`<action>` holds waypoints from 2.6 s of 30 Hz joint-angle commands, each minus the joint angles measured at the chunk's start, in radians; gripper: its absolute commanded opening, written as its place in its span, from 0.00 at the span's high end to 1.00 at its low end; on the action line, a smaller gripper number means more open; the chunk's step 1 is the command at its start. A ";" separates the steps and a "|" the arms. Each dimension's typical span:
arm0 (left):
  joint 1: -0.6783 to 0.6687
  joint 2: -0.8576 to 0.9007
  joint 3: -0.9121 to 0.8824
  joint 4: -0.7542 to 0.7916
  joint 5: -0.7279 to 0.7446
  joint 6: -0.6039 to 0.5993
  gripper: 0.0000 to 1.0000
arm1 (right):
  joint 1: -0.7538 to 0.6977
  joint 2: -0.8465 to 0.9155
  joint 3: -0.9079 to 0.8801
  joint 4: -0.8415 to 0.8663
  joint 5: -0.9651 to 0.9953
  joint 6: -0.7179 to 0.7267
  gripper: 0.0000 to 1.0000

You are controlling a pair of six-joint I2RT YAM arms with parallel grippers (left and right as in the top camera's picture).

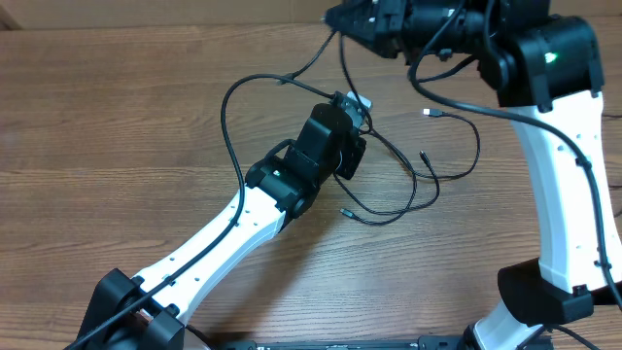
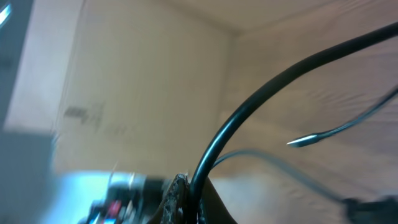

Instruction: Untangle cables

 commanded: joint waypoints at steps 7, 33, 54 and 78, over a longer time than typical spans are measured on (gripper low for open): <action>0.004 -0.152 -0.001 -0.129 -0.072 -0.024 0.96 | -0.161 -0.007 0.015 -0.087 0.528 -0.111 0.96; 0.004 -0.404 0.000 -0.259 -0.049 0.008 0.90 | -0.384 0.064 -0.040 -0.142 1.012 -0.188 0.50; 0.004 -0.404 0.000 -0.260 0.062 -0.079 0.68 | -0.276 0.066 -0.548 -0.129 0.773 -0.190 0.13; 0.004 -0.404 0.000 -0.262 0.101 -0.100 0.66 | -0.179 0.188 -0.884 0.437 0.752 0.049 0.26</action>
